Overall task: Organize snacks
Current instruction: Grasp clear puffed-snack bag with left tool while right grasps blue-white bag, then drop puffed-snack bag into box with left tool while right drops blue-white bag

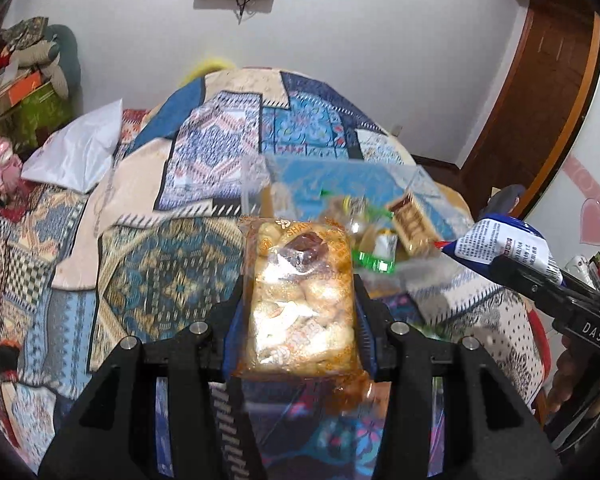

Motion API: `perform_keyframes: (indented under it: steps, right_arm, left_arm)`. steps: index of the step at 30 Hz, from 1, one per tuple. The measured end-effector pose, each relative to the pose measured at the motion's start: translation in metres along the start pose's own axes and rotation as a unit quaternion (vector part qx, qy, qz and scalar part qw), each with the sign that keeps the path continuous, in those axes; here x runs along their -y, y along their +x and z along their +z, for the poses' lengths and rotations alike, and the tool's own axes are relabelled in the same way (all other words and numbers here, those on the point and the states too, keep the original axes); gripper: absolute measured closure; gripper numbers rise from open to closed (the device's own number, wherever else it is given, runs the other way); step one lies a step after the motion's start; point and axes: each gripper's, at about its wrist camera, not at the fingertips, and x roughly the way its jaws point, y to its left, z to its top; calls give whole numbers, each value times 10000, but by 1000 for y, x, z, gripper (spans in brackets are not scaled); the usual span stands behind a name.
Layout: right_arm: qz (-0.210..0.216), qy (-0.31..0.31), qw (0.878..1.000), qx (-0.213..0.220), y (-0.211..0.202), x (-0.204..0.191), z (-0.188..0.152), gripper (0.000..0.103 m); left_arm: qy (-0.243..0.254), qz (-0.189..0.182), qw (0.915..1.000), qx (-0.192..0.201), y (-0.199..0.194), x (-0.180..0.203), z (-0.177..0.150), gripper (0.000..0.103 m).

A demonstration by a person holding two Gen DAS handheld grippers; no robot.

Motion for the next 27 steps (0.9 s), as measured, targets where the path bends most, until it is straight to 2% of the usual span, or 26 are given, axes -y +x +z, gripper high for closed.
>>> perform_keyframes:
  steps: [10, 19, 27]
  right_arm:
    - [-10, 76, 9998, 181, 33, 4, 34, 44]
    - [10, 88, 10000, -43, 73, 7, 53, 44]
    - [46, 9, 9997, -258, 98, 6, 52, 43]
  left_arm:
    - [37, -128, 9999, 73, 37, 5, 44, 57]
    - [27, -133, 9997, -187, 86, 3, 63, 57]
    - [-43, 14, 9999, -99, 101, -2, 67, 56]
